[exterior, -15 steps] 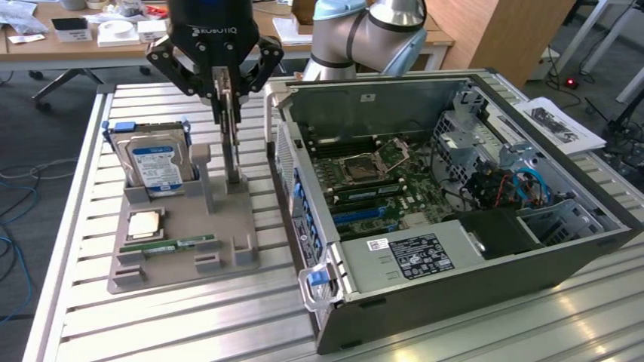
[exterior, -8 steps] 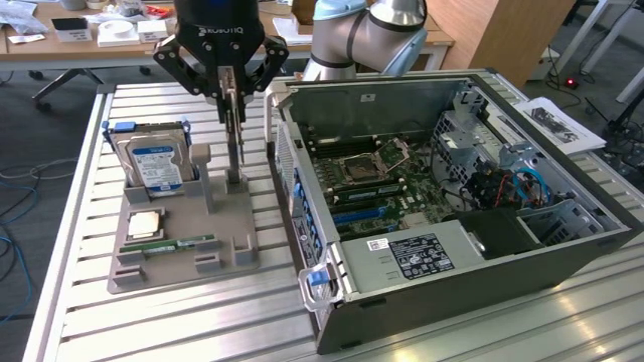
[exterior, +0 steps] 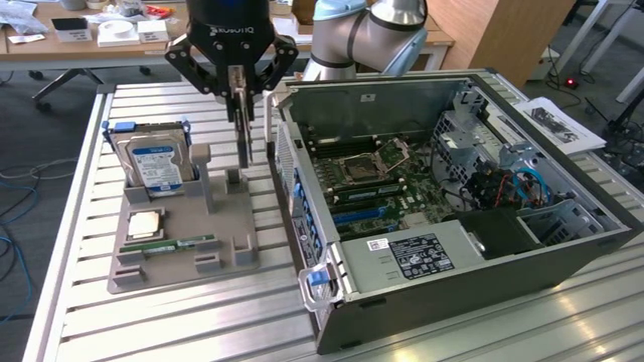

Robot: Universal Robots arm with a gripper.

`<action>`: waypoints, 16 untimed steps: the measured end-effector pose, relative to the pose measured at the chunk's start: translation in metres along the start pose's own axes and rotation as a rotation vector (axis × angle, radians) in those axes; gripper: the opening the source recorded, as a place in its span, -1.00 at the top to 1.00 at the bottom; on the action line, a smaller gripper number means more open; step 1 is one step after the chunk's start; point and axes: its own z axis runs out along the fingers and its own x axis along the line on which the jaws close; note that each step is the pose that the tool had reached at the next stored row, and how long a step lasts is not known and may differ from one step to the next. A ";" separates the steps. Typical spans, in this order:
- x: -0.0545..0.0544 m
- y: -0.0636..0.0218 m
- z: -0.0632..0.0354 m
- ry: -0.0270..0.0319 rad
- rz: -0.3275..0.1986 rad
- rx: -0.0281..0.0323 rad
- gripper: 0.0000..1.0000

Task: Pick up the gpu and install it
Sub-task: 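Pick up the gpu and move the gpu toward the slot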

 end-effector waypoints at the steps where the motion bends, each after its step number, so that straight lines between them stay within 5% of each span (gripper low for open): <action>1: -0.002 0.0002 0.0001 0.0000 0.000 -0.0003 0.46; 16: -0.035 0.0042 0.0011 0.0003 0.000 -0.0067 0.46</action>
